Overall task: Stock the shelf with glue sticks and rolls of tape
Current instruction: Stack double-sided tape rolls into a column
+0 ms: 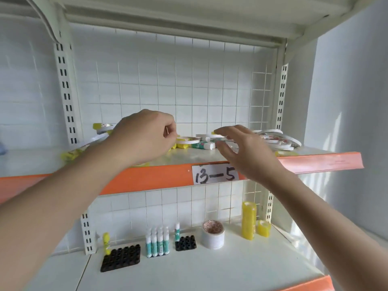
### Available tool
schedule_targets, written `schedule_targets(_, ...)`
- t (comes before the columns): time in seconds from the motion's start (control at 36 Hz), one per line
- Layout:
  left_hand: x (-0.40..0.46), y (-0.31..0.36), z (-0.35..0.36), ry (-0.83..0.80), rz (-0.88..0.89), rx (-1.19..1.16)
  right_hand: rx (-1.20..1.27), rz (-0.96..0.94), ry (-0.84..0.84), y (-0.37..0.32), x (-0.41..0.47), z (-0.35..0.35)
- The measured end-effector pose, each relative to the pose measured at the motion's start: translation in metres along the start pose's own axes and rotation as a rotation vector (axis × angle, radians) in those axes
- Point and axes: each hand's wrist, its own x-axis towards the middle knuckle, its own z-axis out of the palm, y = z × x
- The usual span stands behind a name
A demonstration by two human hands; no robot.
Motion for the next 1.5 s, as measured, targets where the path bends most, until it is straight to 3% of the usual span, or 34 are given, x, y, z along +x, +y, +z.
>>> schedule_targets(0.17, 0.011, -0.053, 0.004, -0.078, -0.078, 0.164, -0.009, -0.072, -0.158, -0.02, 0.044, 0.031)
schedule_targets(0.31, 0.014, -0.093, -0.001, -0.051, -0.145, 0.255, -0.055, -0.132, -0.296, -0.046, 0.077, 0.054)
schedule_targets(0.56, 0.012, -0.146, 0.002, -0.133, -0.306, 0.239, -0.063, -0.278, -0.495, -0.092, 0.113, 0.097)
schedule_targets(0.69, 0.014, -0.151, 0.001, -0.141, -0.292, 0.18, -0.049, -0.291, -0.522, -0.105, 0.126, 0.117)
schedule_targets(0.92, 0.02, -0.169, -0.004, -0.148, -0.269, -0.102, 0.009, -0.287, -0.52, -0.111, 0.138, 0.127)
schedule_targets(1.11, 0.025, -0.18, 0.0, 0.014, -0.318, -0.196, -0.022, -0.336, -0.46, -0.107, 0.136, 0.13)
schedule_targets(1.25, 0.029, -0.183, 0.002, -0.144, -0.315, -0.187, -0.034, -0.339, -0.479, -0.103, 0.131, 0.124)
schedule_targets(1.5, 0.027, -0.179, 0.004, -0.154, -0.179, -0.267, -0.018, -0.431, -0.395, -0.096, 0.125, 0.114)
